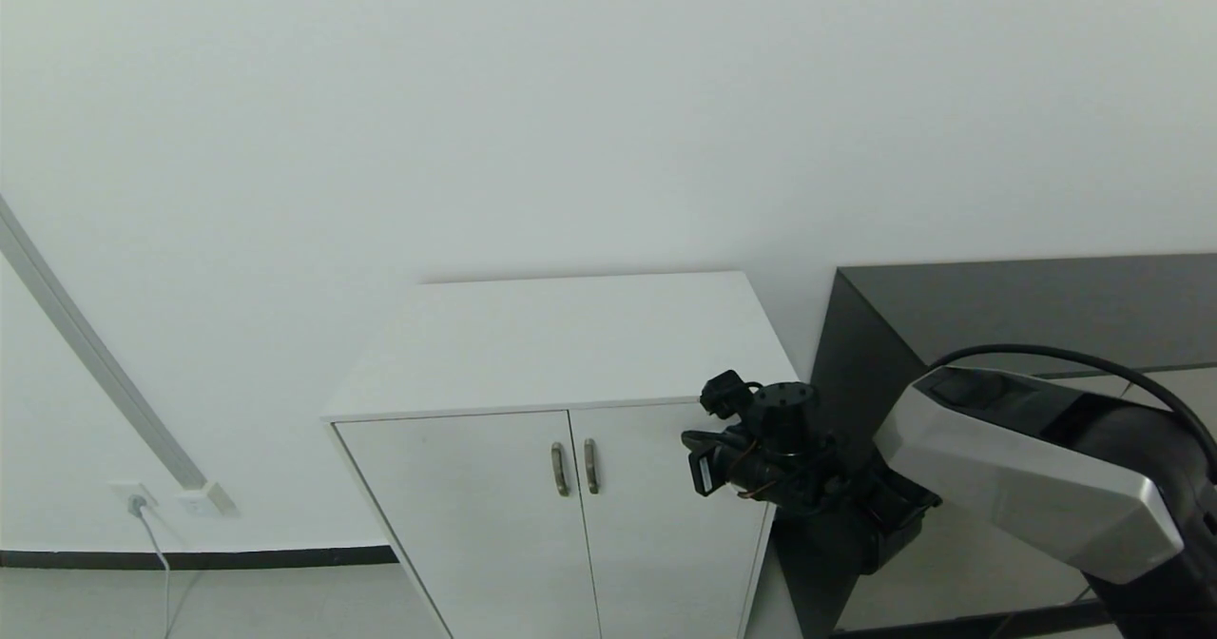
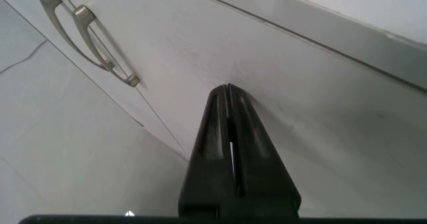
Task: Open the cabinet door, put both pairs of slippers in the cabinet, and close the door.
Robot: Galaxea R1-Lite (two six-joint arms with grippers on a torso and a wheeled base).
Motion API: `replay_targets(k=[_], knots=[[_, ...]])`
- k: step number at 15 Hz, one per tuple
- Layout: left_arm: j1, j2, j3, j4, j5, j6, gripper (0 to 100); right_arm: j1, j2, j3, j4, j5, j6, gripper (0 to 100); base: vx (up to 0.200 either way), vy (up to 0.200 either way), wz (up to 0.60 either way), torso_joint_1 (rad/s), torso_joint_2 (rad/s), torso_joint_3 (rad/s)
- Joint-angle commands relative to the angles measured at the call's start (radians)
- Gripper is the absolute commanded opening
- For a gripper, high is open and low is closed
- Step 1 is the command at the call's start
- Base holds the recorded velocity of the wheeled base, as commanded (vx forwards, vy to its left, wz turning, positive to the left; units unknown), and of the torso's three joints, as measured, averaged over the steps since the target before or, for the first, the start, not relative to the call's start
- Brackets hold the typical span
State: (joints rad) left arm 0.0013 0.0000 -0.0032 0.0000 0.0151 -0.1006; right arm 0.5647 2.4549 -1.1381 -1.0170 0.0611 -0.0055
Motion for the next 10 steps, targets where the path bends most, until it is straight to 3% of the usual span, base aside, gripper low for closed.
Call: replay_targets(k=[1,10], knots=[[0.000,0.000,0.000,0.000,0.000,-0.001,0,0.001,-0.037,0.044,-0.003,-0.001,-0.001,0,0.000,0.000,0.00,0.000,0.00,0.000],[0.000,0.002,0.000,0.000,0.000,-0.001,0,-0.086,-0.395,0.498,-0.164,-0.053,-0.008,0,0.000,0.000,0.00,0.000,0.00,0.000]])
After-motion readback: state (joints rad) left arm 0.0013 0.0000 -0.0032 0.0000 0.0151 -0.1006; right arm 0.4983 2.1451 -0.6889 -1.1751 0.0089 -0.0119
